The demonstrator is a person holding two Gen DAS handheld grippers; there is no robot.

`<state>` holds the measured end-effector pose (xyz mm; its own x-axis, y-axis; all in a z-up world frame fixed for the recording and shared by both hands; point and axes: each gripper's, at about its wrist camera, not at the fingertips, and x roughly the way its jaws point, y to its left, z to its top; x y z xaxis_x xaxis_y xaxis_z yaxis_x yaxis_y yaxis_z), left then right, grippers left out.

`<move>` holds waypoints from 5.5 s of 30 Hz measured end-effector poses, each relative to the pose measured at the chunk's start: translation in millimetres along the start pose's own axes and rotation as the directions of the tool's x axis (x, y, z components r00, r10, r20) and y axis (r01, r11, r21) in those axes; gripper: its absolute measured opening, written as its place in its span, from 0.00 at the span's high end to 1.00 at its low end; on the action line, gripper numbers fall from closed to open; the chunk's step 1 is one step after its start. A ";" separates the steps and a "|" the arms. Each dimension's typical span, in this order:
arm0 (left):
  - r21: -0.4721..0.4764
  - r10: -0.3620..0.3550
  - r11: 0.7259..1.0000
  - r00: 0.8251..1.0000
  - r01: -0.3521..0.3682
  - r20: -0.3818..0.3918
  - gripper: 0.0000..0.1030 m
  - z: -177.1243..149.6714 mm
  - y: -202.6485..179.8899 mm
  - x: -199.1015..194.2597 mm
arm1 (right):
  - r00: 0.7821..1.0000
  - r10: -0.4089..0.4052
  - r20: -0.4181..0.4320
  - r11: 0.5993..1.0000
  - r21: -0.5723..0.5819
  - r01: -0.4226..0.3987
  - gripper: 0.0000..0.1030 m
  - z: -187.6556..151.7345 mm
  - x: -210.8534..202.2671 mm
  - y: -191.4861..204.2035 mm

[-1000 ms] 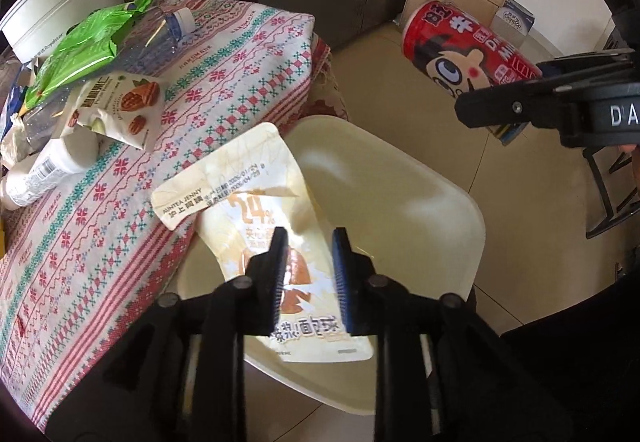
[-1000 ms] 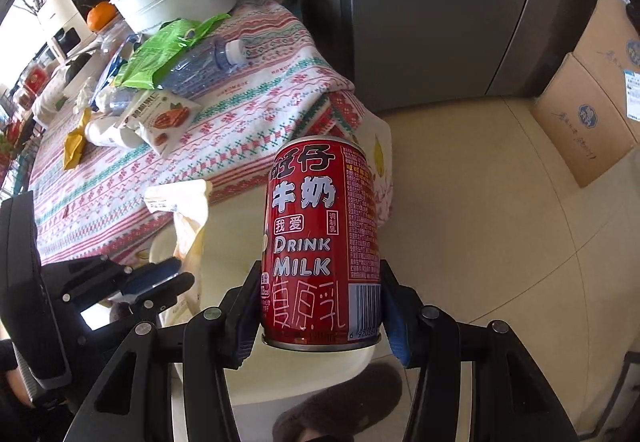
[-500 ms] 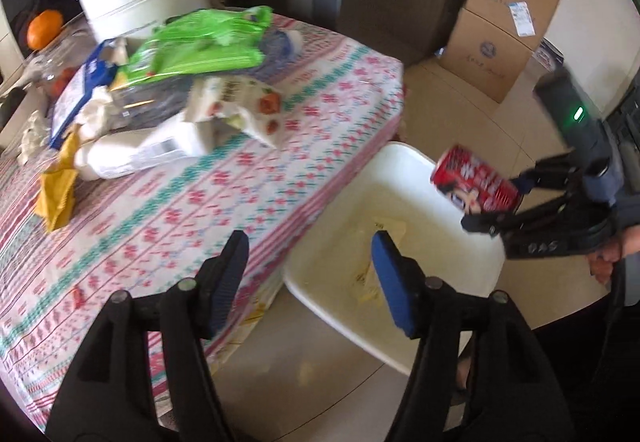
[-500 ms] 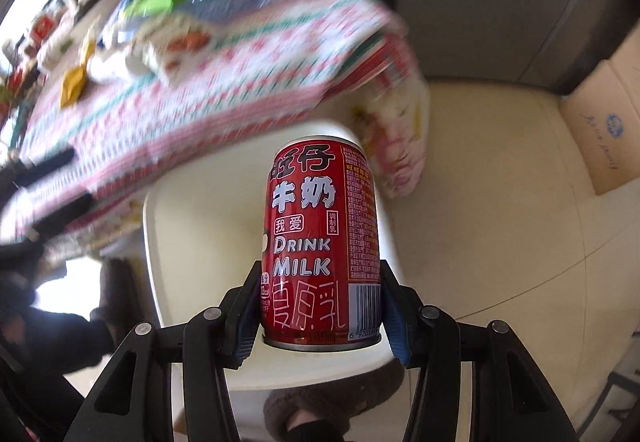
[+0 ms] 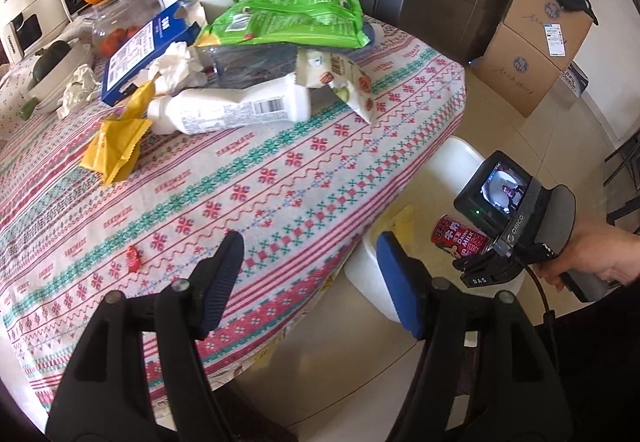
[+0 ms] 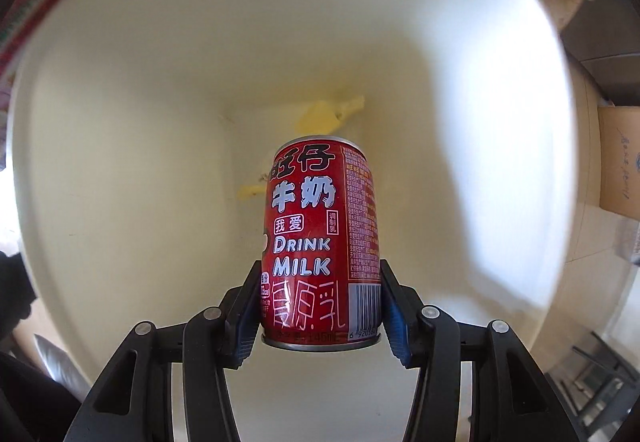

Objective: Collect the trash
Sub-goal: 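Carry the can and bag over the white bin and open both tools, then reach the left tool to the yellow snack bag and grasp it, then grasp the white plastic bottle with the right tool while the left tool holds the yellow bag, then carry the yellow bag and white bottle over the bin and open both tools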

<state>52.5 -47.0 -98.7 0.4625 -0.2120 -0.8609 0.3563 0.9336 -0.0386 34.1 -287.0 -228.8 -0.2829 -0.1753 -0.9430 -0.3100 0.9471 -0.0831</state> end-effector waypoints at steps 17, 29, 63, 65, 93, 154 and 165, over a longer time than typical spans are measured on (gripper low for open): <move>-0.088 0.048 0.995 0.999 -0.046 0.019 0.22 3.9 41.2 -18.8 | 0.974 0.097 0.206 0.989 0.092 -0.118 0.27 -6.4 -92.3 -12.2; -0.282 0.136 0.951 0.990 -0.124 0.022 0.21 16.4 128.1 -8.4 | 0.878 0.081 0.472 0.976 0.142 -0.166 0.21 -23.4 -176.3 -25.9; -0.384 0.183 0.910 0.983 -0.158 0.027 0.89 45.3 173.3 40.0 | 0.827 0.080 0.556 0.983 0.095 -0.159 0.21 8.2 -202.3 0.9; -0.400 0.169 0.906 0.985 -0.139 0.041 0.89 41.1 173.5 28.4 | 0.816 0.080 0.572 0.984 0.086 -0.157 0.21 11.0 -207.9 6.5; -0.386 0.103 0.921 0.989 -0.056 0.103 0.90 2.0 185.9 -39.2 | 0.735 -0.066 0.674 0.966 -0.141 0.217 0.29 137.8 -204.6 148.4; -0.141 -0.012 0.990 0.997 0.022 0.072 0.89 11.9 90.5 -30.6 | 0.634 0.451 0.628 0.865 -0.132 -0.484 0.68 26.7 -265.5 28.8; 0.089 -0.147 0.985 0.989 0.147 -0.009 0.89 5.7 -9.9 -13.1 | 0.680 0.393 0.619 0.879 -0.036 -0.475 0.68 -47.8 -219.9 -41.1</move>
<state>47.5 -55.1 -84.2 0.3977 -0.3440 -0.8506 0.4914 0.8628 -0.1191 65.7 -300.2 -2.6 0.2473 0.4194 -0.8735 -0.1712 0.9062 0.3866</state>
